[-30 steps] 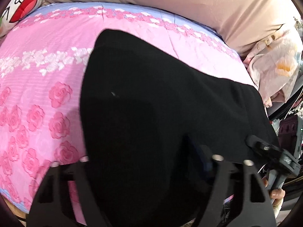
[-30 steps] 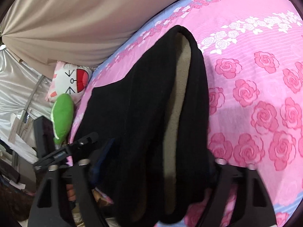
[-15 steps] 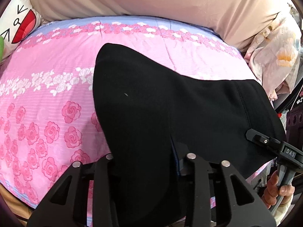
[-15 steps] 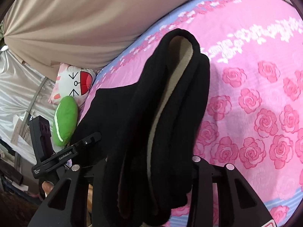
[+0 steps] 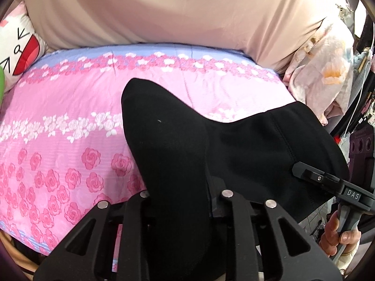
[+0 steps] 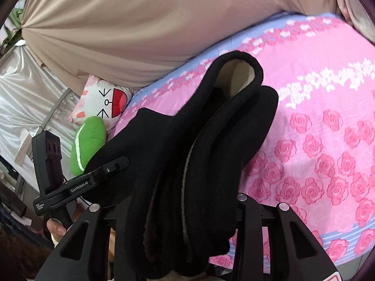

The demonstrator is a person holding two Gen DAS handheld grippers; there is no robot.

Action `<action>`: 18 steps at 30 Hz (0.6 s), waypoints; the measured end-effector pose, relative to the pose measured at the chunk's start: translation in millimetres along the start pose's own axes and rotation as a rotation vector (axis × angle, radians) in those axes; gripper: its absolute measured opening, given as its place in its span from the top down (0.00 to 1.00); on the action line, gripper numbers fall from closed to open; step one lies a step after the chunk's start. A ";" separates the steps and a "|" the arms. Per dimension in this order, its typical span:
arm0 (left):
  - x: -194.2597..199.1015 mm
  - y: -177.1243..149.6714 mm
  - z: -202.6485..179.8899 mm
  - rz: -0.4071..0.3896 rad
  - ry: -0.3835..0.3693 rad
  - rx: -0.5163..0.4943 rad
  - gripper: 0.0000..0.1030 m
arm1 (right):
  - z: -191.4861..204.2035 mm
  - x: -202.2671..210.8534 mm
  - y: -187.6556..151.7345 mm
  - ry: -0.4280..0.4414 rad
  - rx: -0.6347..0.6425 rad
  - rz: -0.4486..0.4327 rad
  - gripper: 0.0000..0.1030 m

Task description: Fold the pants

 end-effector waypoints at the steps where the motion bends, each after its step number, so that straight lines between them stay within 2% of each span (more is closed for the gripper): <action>1: 4.5 3.1 -2.8 -0.012 -0.004 -0.007 0.79 | 3.4 3.7 3.7 -0.001 0.012 -0.010 0.64; 9: 48.6 36.8 -18.4 -0.137 -0.034 -0.037 0.79 | 27.1 33.0 41.1 0.010 0.093 -0.106 0.64; 18: 142.2 95.4 -46.2 -0.411 -0.090 -0.118 0.79 | 82.0 91.2 112.8 0.034 0.261 -0.317 0.65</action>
Point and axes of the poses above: each gripper's, at about its wrist camera, not at the fingertips, and x roughly against the way its jaws point, z to its left, y to its top, the point moved 7 cm from there along -x, roughly the way its jaws point, and after that the axes turned 13 degrees about x, right-handed, at the moved point
